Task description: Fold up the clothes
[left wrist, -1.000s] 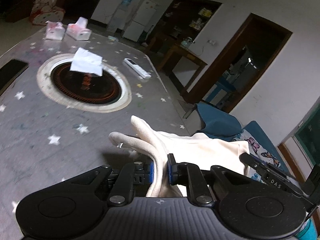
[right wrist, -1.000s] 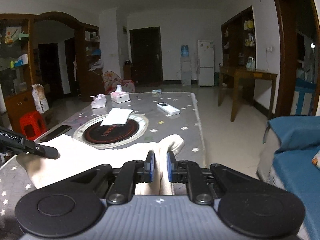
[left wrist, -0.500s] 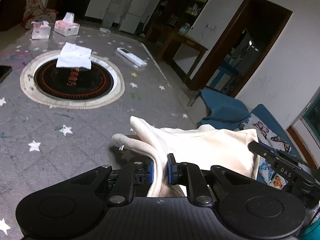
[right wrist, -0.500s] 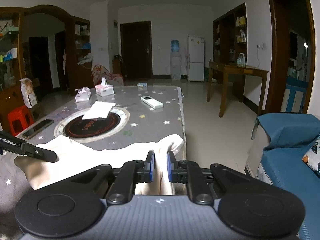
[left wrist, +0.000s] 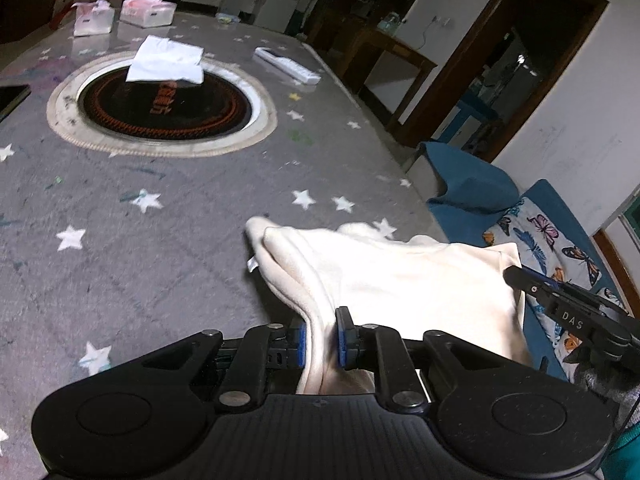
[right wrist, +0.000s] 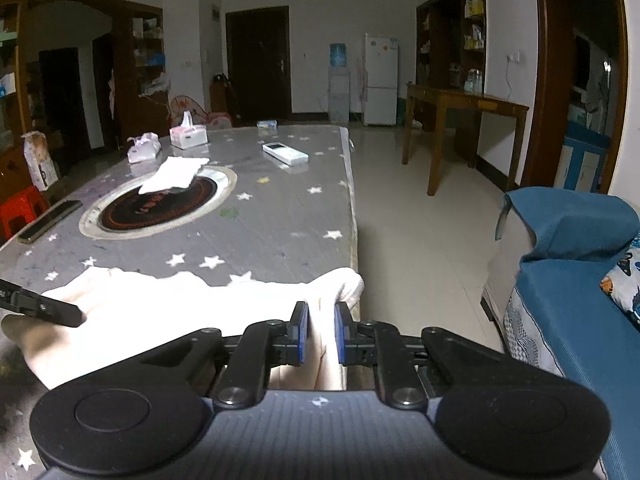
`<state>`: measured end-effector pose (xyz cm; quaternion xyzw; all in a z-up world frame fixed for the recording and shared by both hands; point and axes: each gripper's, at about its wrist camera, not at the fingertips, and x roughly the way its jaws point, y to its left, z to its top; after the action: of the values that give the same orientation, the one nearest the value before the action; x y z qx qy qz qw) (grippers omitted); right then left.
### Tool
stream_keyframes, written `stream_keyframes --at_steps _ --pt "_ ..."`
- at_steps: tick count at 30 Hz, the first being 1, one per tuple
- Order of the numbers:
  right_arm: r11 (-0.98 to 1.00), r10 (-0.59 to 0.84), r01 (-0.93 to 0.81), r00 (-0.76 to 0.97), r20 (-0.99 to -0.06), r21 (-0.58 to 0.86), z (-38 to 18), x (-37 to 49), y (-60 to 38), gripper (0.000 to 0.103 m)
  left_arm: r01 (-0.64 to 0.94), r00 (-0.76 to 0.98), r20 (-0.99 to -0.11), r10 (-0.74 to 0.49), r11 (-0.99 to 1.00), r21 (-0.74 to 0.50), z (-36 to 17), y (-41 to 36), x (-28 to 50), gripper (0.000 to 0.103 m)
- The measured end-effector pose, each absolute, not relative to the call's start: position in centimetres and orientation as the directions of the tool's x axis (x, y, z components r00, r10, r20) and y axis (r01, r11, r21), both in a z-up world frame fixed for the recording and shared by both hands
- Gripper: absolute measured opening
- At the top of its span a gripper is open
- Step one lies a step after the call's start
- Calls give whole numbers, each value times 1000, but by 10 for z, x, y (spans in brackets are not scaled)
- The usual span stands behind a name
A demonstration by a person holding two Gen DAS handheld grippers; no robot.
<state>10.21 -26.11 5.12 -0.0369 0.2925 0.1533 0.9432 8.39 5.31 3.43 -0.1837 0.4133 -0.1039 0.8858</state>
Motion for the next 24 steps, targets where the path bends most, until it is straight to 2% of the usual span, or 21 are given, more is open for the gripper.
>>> stream_keyframes --at_steps 8,11,15,24 --pt "948 268 -317 783 -561 10 52 100 -258 14 6 645 -705 -294 925 -381 33 60 81 30" --pt "939 295 -342 772 -563 24 51 100 -251 20 2 660 -700 -271 933 -359 38 60 82 34" --pt "928 325 -371 755 -569 37 47 104 -239 23 -1 680 -691 -243 943 -333 45 61 83 35" --pt "906 370 -418 705 -605 68 30 128 -206 23 8 698 -682 -216 956 -295 51 58 104 35"
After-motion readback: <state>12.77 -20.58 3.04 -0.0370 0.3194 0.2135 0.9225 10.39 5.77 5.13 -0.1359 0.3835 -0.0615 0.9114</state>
